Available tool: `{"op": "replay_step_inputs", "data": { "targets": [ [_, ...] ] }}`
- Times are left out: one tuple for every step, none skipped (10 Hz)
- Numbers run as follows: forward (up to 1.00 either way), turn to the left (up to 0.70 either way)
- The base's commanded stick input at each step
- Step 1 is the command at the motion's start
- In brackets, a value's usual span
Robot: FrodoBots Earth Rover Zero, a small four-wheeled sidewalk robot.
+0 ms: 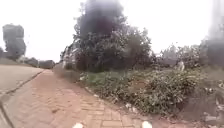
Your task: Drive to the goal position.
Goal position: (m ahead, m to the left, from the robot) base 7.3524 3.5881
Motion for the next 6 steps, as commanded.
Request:
{"op": "replay_step_inputs", "data": {
  "targets": [
    [0.0,0.14],
    [0.0,0.12],
    [0.0,0.11],
    [0.17,0.07],
    [0.5,0.0],
    [0.5,0.0]
  ]
}}
